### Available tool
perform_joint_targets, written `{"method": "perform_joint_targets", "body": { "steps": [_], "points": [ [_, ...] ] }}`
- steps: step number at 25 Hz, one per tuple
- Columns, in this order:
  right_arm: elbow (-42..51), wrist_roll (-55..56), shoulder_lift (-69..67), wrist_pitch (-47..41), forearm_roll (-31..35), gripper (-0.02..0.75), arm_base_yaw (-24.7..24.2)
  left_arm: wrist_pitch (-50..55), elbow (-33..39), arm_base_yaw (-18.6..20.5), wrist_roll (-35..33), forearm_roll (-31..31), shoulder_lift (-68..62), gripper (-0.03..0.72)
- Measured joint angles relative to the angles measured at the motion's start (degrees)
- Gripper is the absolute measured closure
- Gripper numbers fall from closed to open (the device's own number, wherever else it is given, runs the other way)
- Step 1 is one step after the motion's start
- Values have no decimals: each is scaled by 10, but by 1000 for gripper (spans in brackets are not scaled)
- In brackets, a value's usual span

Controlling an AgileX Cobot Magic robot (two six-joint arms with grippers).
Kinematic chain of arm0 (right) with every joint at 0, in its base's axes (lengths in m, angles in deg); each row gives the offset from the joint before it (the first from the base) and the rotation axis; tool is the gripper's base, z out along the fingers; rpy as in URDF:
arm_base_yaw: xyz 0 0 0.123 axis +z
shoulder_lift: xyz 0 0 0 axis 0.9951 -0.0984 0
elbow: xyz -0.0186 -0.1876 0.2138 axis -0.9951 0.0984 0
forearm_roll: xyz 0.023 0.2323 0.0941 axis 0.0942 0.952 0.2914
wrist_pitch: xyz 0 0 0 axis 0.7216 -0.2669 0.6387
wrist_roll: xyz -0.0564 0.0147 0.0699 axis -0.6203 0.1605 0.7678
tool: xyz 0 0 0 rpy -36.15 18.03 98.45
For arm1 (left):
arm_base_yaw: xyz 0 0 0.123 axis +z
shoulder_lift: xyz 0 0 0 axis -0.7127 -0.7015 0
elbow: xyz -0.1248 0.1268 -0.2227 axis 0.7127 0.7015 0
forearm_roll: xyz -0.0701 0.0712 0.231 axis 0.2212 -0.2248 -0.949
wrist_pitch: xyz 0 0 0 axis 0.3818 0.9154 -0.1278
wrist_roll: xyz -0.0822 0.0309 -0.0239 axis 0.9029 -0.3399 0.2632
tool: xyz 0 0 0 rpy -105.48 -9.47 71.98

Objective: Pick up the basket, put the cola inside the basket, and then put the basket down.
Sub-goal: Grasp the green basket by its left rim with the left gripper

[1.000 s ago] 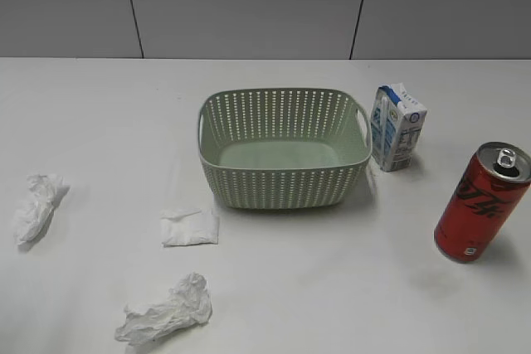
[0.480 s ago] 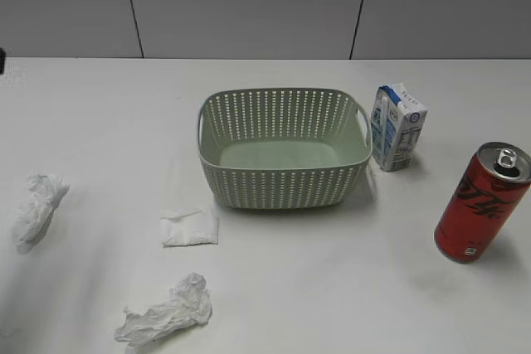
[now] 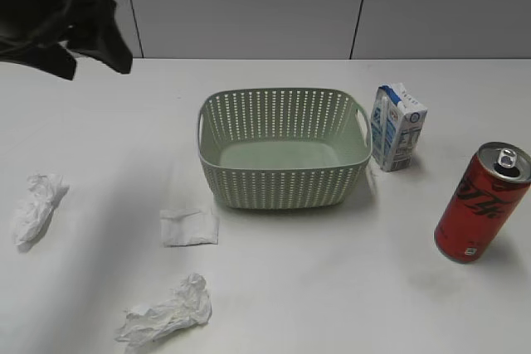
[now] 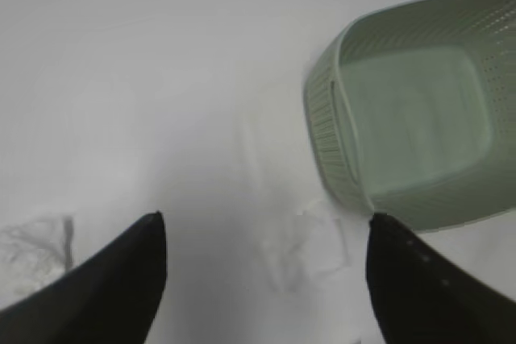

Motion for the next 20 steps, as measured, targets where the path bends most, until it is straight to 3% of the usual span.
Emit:
{"method": "perform_joint_targets", "body": {
  "steps": [8,15,20],
  "points": [
    [0,0,0,0,0,148,0,42,-130,-96,141,-91,-144,102],
    [0,-1,0,0,0,148,0,77,-219,-138,196,-105,-242,102],
    [0,0,0,0,0,148,0,101,-237,-149,240,-143,-286,102]
  ]
}}
